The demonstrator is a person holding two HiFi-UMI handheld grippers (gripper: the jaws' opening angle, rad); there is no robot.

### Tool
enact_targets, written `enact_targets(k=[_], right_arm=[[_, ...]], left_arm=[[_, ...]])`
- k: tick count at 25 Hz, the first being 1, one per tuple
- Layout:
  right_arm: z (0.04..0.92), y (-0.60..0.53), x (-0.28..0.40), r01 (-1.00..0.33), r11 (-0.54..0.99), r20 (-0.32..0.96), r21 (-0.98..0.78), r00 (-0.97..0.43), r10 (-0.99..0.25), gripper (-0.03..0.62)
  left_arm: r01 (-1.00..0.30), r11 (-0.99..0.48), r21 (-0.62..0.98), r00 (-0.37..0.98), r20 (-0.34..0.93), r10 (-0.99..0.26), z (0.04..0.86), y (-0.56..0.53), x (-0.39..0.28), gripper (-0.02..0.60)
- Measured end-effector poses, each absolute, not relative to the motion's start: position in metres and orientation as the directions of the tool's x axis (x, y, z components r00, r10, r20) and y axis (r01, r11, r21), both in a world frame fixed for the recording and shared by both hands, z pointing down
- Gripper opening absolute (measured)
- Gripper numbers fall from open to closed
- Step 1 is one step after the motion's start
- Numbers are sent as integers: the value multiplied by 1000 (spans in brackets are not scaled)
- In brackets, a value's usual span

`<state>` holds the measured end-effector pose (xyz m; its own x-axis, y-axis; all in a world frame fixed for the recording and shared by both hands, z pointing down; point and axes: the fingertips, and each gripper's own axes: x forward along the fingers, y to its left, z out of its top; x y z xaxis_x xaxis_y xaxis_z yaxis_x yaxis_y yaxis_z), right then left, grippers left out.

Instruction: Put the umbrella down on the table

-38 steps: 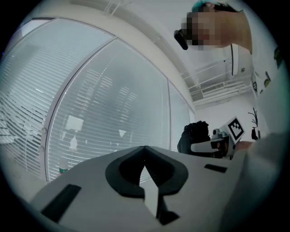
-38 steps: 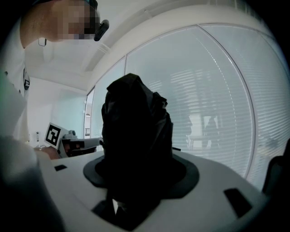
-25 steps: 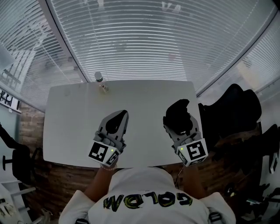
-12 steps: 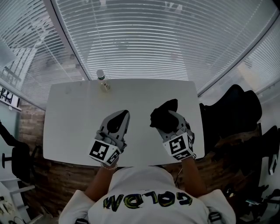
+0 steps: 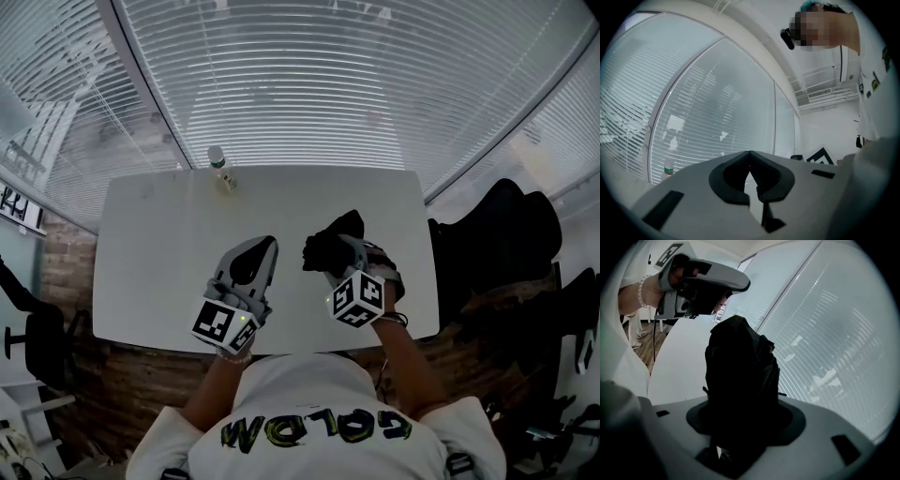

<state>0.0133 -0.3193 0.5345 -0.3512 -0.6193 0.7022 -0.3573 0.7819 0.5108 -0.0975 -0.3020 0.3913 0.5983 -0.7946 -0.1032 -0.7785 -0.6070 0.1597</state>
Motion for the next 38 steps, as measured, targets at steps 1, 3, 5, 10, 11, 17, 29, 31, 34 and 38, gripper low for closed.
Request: enact_targets(k=[1,3,5,10,11,17,29,31,34,38], right_arm=[[539,-319,11,-345,789,712,509,-347,-611,253],[549,-320,8,-315,801,730,508,-335,-595,253],[561,-321,5,-275,810,749,518,-312,-585,253],[596,-325,4,-191,835,798,517,-245,-550,253],[603,-326,5,-179,840,807,513,-234,-542,253],[638,-328,7,-121,867,847,483,-188,-498,253],[685,-325,-1,-39,904,894,426,-137,-427,253],[691,-323,-1,-19,903,895,429,-124,-428,253],[697,-322,-1,-5,905,898,426,-114,-424,253],[707,-322,-4,4,911,904,413,-118,-410,253]], left_arm=[[-779,-607,159,599,-102,-795,392,-301,-97,11],[-778,-608,156,600,-101,-794,391,-300,-97,11],[-778,-609,154,601,-100,-793,391,-300,-97,11],[-780,-607,154,599,-99,-795,390,-297,-99,11],[-780,-607,155,598,-103,-795,389,-296,-99,11],[-780,-604,162,595,-105,-797,389,-295,-100,11],[-780,-591,208,584,-99,-806,396,-294,-106,11],[-779,-588,218,582,-99,-807,397,-293,-106,11],[-782,-583,219,578,-96,-811,398,-291,-107,11],[-784,-580,221,576,-88,-813,399,-291,-106,11]])
